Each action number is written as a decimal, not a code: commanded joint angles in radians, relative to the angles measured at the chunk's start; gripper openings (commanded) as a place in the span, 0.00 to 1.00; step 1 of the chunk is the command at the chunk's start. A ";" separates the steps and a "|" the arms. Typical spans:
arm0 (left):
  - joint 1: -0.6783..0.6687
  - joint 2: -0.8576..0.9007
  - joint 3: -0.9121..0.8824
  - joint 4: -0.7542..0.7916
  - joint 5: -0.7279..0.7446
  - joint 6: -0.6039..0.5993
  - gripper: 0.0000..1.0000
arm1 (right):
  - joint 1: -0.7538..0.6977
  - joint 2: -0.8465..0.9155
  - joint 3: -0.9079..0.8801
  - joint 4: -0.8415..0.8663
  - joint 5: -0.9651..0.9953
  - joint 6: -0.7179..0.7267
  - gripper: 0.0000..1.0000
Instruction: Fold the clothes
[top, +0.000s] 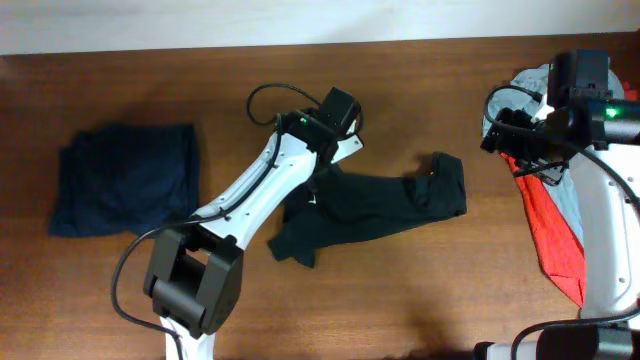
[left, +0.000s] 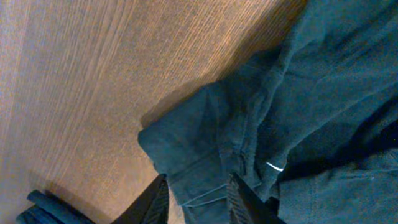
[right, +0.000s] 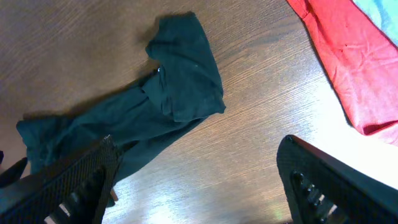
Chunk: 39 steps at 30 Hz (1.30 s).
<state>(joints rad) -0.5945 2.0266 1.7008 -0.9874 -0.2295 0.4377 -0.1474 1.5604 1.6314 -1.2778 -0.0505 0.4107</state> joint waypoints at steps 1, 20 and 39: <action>0.003 -0.017 0.015 -0.004 -0.010 -0.003 0.26 | -0.004 -0.013 -0.006 0.003 0.010 -0.012 0.83; 0.028 0.078 -0.012 -0.011 0.163 -0.052 0.57 | -0.004 -0.013 -0.006 0.002 0.010 -0.014 0.83; 0.050 0.093 0.073 -0.066 -0.081 -0.103 0.00 | -0.004 -0.013 -0.006 -0.001 0.037 -0.014 0.83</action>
<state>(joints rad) -0.5606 2.1304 1.7046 -1.0233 -0.1726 0.3805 -0.1474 1.5604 1.6310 -1.2785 -0.0483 0.4072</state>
